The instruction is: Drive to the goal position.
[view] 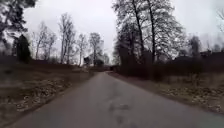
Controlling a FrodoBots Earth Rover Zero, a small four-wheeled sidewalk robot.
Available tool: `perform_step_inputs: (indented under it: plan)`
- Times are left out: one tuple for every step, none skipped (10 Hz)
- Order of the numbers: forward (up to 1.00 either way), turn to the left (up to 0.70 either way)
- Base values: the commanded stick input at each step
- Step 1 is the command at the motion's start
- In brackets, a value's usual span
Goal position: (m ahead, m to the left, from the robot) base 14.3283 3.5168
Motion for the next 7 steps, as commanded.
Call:
perform_step_inputs:
  plan:
    - [1.0,0.0]
    - [1.0,0.0]
    - [1.0,0.0]
    - [1.0,0.0]
    - [1.0,0.0]
    - [1.0,0.0]
    - [1.0,0.0]
